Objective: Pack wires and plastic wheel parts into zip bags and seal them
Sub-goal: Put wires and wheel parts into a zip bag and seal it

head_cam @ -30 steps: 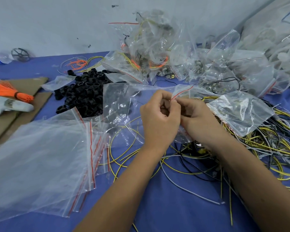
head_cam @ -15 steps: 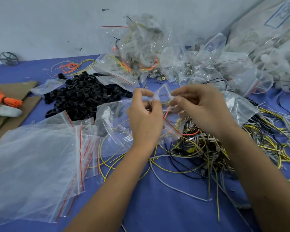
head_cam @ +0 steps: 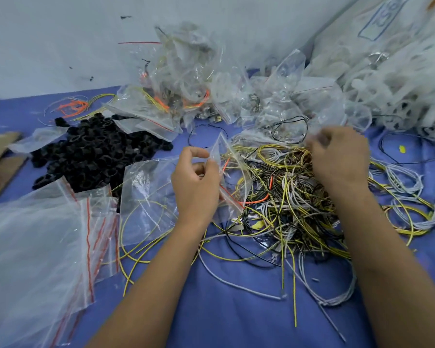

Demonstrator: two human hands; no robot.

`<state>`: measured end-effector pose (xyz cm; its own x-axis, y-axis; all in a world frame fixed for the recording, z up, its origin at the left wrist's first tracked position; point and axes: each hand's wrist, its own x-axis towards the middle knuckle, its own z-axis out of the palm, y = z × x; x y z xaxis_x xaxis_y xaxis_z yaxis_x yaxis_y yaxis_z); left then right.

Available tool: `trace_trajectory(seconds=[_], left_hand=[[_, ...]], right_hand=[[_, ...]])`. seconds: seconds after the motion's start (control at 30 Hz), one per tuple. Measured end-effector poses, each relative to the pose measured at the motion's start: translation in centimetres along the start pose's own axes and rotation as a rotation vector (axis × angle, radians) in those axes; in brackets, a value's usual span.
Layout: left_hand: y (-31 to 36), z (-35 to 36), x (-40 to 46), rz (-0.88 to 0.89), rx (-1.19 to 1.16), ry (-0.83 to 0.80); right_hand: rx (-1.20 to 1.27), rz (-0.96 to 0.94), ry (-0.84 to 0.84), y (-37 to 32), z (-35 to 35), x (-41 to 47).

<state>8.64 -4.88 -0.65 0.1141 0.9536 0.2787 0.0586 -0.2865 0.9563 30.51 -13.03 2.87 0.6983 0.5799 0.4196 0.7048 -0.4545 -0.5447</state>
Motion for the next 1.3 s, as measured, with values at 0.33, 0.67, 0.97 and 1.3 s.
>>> trace_trajectory(seconds=[0.33, 0.67, 0.97, 1.3], left_hand=[[-0.1, -0.2, -0.3, 0.006, -0.001, -0.026], [-0.2, -0.1, -0.2, -0.01, -0.04, 0.007], [0.5, 0.0, -0.6, 0.22, 0.021, 0.116], [2.5, 0.1, -1.5, 0.573, 0.1, 0.147]], right_hand=[[1.83, 0.514, -0.257, -4.3, -1.5, -1.4], [1.374, 0.475, -0.539, -7.6, 1.5, -5.0], [0.4, -0.48, -0.57, -7.1, 1.9, -5.5], [1.546, 0.428, -1.24, -10.3, 2.0, -5.4]])
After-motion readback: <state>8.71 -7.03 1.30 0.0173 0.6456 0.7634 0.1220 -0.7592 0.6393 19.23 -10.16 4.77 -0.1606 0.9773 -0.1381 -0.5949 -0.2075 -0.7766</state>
